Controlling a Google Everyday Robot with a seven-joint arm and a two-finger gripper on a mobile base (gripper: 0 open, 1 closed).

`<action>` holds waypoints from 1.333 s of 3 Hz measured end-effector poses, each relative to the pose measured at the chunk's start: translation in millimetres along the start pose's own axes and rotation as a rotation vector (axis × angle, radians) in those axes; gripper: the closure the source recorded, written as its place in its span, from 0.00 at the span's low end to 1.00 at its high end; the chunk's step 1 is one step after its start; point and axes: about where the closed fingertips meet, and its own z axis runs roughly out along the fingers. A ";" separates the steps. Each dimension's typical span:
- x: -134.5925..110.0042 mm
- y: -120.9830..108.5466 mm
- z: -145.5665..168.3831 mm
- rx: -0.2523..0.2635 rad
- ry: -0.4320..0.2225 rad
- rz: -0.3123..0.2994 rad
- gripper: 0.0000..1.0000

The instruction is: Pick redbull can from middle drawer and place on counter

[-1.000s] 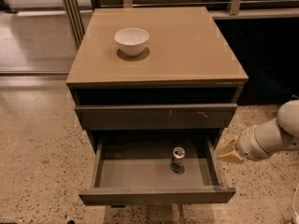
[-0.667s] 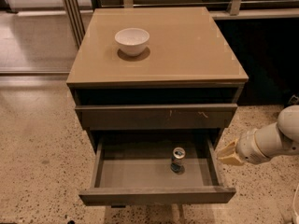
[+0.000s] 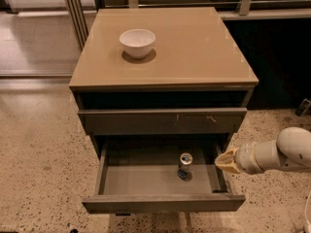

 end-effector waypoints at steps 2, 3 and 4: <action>21.4 -7.2 52.4 -0.012 -0.089 0.034 1.00; 19.8 -4.6 62.8 -0.016 -0.120 0.024 0.81; 17.9 -3.4 77.3 -0.034 -0.143 0.020 0.58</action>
Offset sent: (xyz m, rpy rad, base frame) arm 0.0180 0.0104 -0.0341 0.0646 -0.0080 -0.0049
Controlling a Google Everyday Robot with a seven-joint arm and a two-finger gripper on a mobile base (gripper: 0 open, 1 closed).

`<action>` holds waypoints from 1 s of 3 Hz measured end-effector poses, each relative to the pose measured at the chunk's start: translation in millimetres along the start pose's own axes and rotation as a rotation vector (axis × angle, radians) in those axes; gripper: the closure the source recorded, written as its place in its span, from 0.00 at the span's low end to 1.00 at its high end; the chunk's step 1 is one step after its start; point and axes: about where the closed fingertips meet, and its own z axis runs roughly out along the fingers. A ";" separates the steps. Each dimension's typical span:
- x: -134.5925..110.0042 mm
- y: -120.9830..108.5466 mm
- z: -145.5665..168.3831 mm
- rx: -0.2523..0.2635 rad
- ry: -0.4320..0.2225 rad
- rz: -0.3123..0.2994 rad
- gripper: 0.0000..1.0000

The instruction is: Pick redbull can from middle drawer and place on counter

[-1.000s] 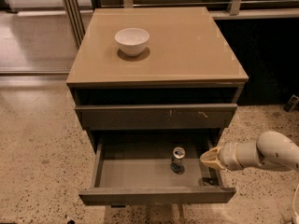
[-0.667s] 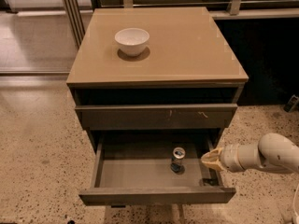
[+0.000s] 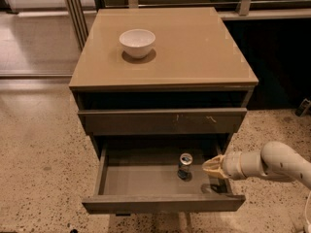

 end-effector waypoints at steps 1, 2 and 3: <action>0.1 -1.5 11.5 -0.009 -0.017 -0.004 0.35; -1.0 -6.1 20.0 -0.004 -0.033 -0.013 0.14; -1.2 -11.5 30.9 0.003 -0.058 -0.015 0.14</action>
Offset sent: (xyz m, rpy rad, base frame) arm 0.0208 0.0127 -0.0158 0.0343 -0.0420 0.0090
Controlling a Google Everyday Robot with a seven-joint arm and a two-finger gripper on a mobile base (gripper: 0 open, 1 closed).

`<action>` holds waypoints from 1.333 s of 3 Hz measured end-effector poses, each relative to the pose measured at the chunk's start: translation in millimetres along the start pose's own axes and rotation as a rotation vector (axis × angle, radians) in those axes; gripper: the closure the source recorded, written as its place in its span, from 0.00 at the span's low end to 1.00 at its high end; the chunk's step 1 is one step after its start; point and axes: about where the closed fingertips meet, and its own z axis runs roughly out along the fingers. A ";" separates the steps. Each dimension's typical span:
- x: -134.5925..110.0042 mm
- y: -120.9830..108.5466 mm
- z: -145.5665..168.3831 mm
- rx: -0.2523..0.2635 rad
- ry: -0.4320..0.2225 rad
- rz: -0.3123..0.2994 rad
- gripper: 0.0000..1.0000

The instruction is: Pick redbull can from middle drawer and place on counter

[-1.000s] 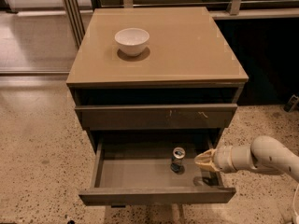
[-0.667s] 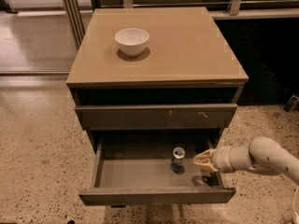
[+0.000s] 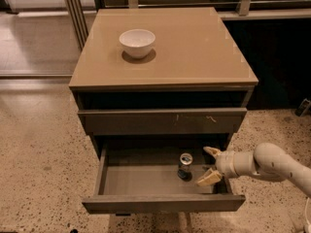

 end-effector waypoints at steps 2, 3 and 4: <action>10.1 -12.1 41.8 -0.001 -0.070 0.019 0.16; 8.6 -14.0 68.2 -0.032 -0.091 0.018 0.16; 0.0 -9.1 87.7 -0.070 -0.110 0.004 0.18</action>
Offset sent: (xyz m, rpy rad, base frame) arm 0.0388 0.0275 -0.0526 0.1128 -0.0198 -0.0195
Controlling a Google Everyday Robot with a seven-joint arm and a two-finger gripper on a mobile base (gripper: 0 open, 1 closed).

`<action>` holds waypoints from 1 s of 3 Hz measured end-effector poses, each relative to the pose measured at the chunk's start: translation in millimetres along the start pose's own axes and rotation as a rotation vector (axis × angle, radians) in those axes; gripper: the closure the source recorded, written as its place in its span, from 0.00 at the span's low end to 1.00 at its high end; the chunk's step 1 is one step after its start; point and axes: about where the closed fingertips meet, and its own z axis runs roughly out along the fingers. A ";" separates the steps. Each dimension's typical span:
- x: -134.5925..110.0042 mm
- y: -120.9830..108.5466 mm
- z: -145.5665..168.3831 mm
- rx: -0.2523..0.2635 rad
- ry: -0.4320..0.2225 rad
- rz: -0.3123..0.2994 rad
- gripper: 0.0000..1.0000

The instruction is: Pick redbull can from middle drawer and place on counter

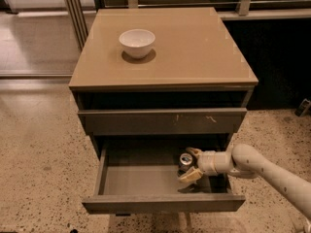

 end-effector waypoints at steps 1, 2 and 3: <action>-0.1 0.1 0.3 -0.001 0.000 0.000 0.37; -0.1 0.1 0.2 -0.001 0.000 0.000 0.60; -6.3 6.6 -10.8 -0.031 0.012 -0.003 0.83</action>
Offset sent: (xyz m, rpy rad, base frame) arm 0.0000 0.0003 -0.0001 0.0002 0.0002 0.0005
